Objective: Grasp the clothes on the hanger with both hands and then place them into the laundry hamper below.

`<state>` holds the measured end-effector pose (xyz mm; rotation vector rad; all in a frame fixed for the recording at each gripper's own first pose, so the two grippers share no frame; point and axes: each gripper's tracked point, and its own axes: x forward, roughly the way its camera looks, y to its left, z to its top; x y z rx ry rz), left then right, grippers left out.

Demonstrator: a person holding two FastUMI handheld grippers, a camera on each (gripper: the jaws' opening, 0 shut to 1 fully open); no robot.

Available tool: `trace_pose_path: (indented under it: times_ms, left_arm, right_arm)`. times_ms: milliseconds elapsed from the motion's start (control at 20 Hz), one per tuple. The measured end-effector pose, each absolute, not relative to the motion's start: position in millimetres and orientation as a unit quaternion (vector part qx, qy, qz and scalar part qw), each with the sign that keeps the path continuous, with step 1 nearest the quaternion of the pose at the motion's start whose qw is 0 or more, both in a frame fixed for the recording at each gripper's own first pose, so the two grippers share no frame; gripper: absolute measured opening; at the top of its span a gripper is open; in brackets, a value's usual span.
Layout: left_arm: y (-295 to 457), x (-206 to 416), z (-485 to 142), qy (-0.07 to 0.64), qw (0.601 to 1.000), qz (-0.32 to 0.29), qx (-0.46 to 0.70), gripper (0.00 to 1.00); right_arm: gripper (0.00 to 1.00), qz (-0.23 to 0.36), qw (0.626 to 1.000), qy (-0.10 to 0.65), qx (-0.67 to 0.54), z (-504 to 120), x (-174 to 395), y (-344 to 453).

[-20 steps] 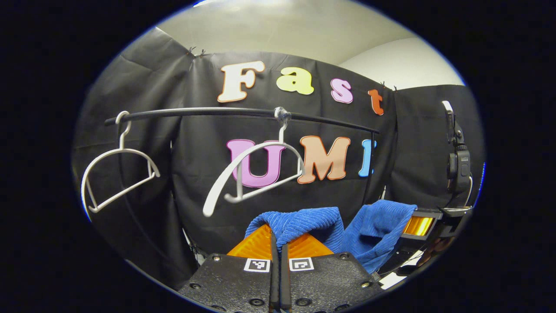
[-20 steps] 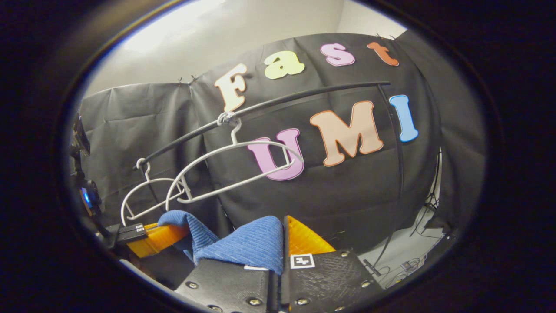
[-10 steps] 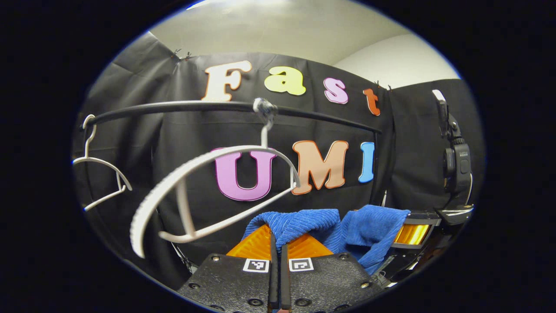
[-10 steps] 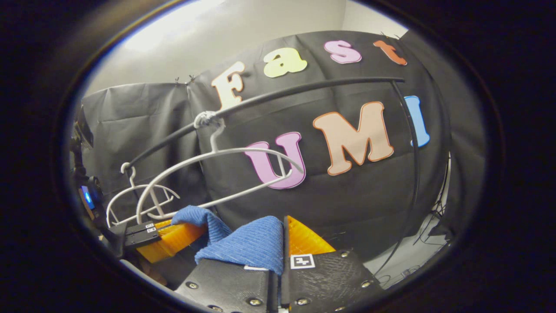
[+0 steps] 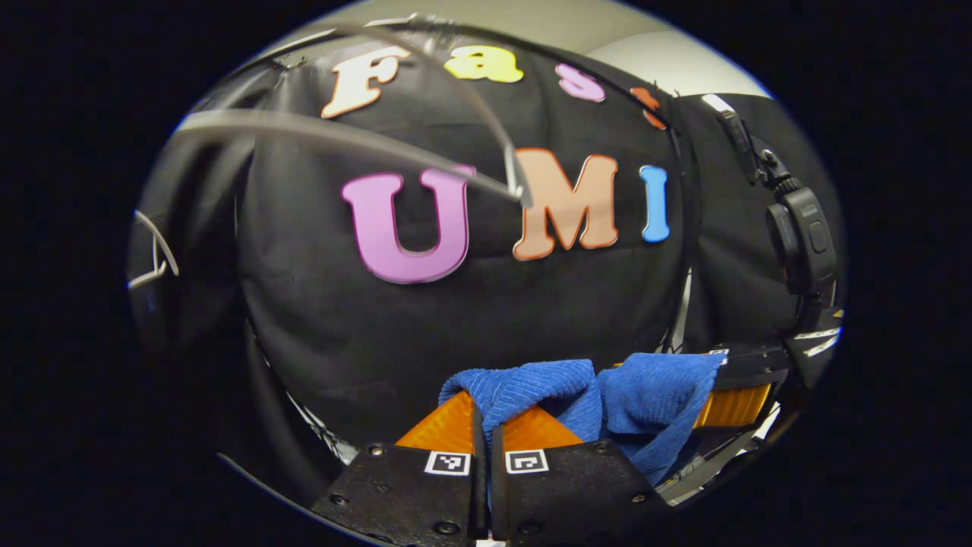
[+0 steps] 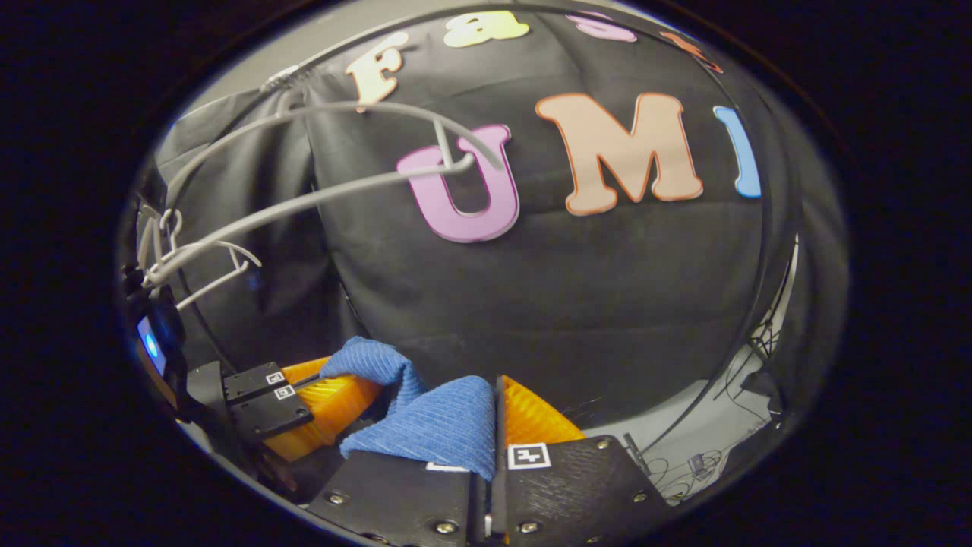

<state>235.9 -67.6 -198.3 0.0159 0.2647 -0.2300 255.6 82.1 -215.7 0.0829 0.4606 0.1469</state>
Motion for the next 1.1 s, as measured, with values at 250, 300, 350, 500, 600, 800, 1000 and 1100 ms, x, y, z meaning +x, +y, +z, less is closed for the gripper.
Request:
trace_pose_path:
  times_ms: [250, 300, 350, 500, 600, 800, 1000, 1100]
  left_arm:
    - [-67.6, 249.1, -264.4, 0.199, 0.976, -0.094, -0.001, 0.03]
    - [-67.6, 250.6, -273.8, 0.21, 0.973, -0.092, -0.006, 0.03]
    - [-67.4, 252.8, -282.2, 0.222, 0.971, -0.089, -0.008, 0.03]
    - [-62.9, 265.6, -319.6, 0.254, 0.964, -0.077, 0.008, 0.03]
    - [-59.9, 269.3, -347.7, 0.28, 0.957, -0.075, 0.014, 0.03]
    - [-56.6, 265.7, -407.3, 0.342, 0.937, -0.073, 0.02, 0.04]
    - [-54.6, 263.1, -450.0, 0.395, 0.917, -0.063, 0.011, 0.05]
    - [-50.2, 261.8, -467.6, 0.414, 0.908, -0.06, 0.013, 0.05]
  right_arm:
    - [0.06, 0.049, 0.956, 0.286, 0.046, -271.3, 273.3, 74.3]
    - [0.06, 0.052, 0.953, 0.297, 0.042, -280.9, 274.1, 76.5]
    - [0.06, 0.054, 0.95, 0.306, 0.04, -289.0, 276.0, 76.7]
    - [0.07, 0.053, 0.94, 0.334, 0.053, -320.0, 280.6, 74.8]
    - [0.07, 0.038, 0.932, 0.356, 0.061, -342.8, 286.7, 67.2]
    - [0.07, 0.017, 0.916, 0.392, 0.076, -382.4, 289.8, 56.0]
    - [0.09, 0.002, 0.893, 0.442, 0.08, -429.4, 282.7, 43.8]
    - [0.09, -0.001, 0.884, 0.461, 0.075, -445.9, 278.0, 40.5]
